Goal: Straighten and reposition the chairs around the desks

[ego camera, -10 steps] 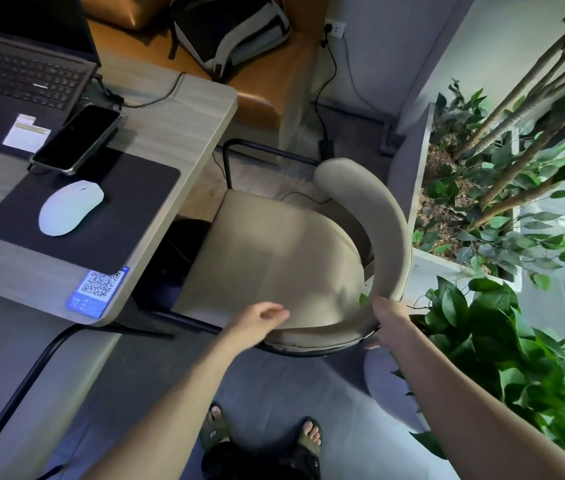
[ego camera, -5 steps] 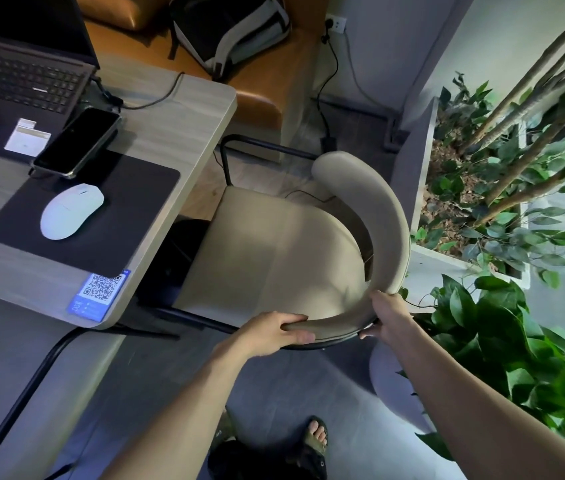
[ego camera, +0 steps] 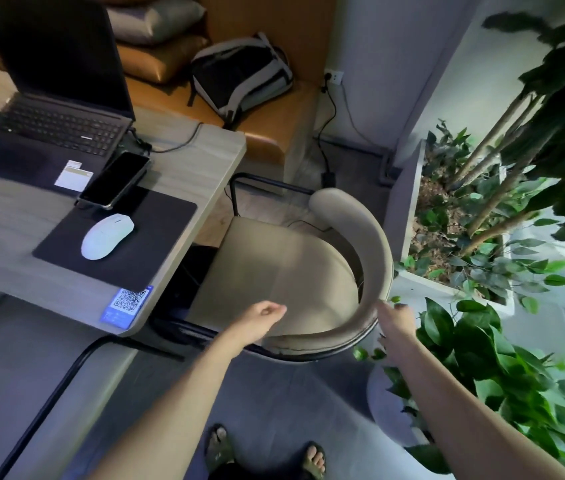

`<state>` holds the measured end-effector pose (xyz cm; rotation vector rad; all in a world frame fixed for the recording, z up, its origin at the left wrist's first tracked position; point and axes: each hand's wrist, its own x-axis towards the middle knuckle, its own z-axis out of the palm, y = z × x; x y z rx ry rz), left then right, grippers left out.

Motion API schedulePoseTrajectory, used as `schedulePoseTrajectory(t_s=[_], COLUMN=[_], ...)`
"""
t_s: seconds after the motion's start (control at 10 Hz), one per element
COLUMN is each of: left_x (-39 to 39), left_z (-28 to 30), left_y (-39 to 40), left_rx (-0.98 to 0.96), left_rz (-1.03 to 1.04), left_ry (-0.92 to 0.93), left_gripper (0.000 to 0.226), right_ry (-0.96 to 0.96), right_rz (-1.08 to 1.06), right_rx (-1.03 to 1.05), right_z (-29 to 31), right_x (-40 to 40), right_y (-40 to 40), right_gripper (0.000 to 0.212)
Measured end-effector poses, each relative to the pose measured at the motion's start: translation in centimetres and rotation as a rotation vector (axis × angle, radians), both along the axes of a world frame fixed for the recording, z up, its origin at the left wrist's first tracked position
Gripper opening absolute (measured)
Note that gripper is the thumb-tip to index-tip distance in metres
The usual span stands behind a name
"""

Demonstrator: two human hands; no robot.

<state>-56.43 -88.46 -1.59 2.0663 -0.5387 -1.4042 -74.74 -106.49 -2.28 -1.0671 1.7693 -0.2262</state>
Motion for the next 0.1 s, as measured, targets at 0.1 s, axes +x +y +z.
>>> schedulePoseTrajectory(t_s=[0.1], left_x=[1.45], left_z=[4.64], left_y=[-0.57], left_rx=[-0.115], left_rz=[0.11], left_ry=[0.013], left_gripper=[0.033], right_ry=[-0.164], right_rz=[0.054], right_rx=[-0.066], right_z=[5.71], right_x=[0.26], right_y=[-0.61], right_gripper=[0.044])
